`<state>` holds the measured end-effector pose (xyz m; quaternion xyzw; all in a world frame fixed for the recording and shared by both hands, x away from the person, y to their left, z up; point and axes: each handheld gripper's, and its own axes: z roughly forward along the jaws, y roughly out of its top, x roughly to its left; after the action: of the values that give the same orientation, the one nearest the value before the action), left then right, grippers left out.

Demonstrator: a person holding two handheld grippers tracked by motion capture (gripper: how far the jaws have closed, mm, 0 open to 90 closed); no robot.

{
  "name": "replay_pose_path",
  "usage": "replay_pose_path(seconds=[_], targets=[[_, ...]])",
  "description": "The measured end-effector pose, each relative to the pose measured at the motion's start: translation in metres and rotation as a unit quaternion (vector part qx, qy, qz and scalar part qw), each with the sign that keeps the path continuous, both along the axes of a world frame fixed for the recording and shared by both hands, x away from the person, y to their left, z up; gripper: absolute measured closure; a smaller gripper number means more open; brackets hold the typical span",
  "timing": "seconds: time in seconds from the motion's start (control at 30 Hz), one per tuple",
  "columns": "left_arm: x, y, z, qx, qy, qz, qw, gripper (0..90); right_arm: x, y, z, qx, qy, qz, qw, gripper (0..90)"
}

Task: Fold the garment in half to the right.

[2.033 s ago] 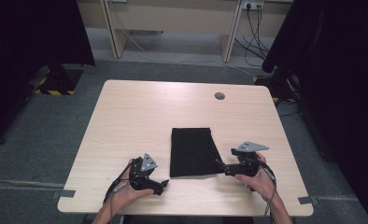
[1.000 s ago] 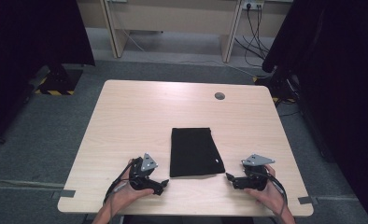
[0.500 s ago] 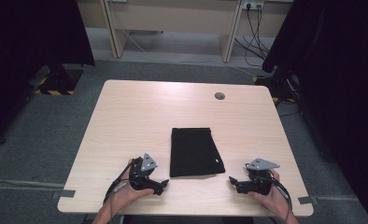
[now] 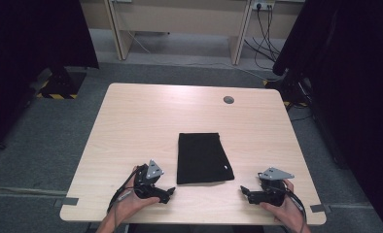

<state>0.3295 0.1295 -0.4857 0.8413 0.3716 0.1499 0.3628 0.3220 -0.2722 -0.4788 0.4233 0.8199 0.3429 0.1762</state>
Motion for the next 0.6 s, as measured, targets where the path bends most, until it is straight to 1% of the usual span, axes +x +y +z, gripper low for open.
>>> replay_pose_path(seconds=[0.2,0.33,0.6], targets=[[-0.003,0.000,0.000,0.000,0.000,0.000,1.0000,0.0,-0.007,-0.002,0.000,0.000,0.000,-0.010,1.0000,13.8],[-0.008,0.000,0.000,0.000,0.000,0.005,1.0000,0.0,-0.012,-0.004,0.000,-0.001,0.001,-0.012,0.9999,13.8],[-0.021,0.001,0.000,0.000,0.000,-0.003,1.0000,0.0,-0.023,-0.006,0.000,-0.001,0.001,-0.018,0.9998,13.6]])
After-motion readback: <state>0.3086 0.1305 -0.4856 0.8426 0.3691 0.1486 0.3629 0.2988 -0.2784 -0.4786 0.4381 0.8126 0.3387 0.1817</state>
